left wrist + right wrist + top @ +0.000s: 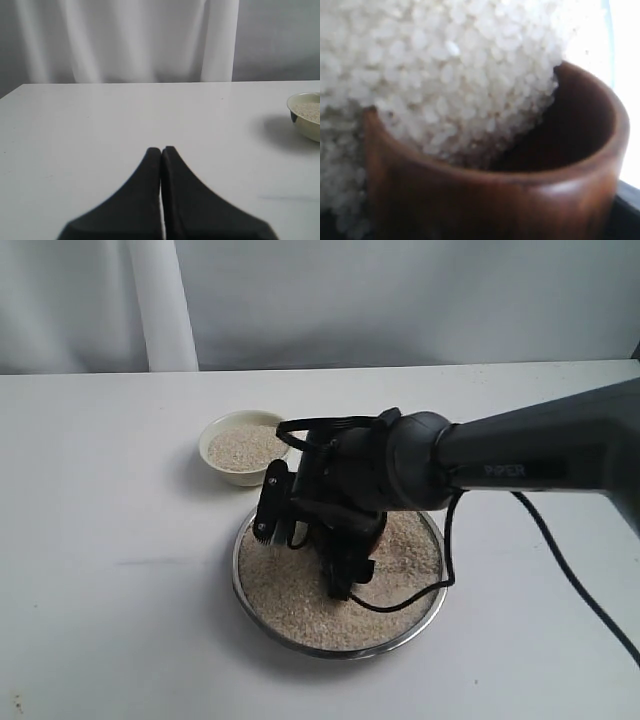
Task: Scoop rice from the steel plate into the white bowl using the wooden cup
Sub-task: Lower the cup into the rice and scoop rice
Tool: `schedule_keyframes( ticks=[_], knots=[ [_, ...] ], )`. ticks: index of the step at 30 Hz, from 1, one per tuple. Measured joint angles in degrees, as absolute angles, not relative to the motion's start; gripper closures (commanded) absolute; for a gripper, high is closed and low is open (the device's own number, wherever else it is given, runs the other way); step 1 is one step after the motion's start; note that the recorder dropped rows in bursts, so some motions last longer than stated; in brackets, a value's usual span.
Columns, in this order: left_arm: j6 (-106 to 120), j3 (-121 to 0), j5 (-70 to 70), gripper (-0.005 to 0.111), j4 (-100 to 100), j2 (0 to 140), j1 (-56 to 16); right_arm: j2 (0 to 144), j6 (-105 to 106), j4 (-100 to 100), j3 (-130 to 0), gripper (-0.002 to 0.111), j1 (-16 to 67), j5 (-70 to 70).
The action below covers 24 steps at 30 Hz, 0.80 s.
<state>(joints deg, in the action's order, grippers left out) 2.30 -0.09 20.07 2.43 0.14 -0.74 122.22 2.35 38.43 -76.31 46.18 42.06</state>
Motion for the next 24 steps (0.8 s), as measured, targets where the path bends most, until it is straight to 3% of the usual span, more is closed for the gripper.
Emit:
schedule_keyframes(
  ticks=[10,24],
  knots=[
    [2.3,-0.09,20.07,0.107,2.43,0.14,-0.74,114.28,-0.84,33.3,-59.62,0.108,38.57,10.74],
    [2.3,-0.09,20.07,0.107,2.43,0.14,-0.74,113.66,-1.29,28.5,-52.15,0.108,34.39,-7.67]
  ],
)
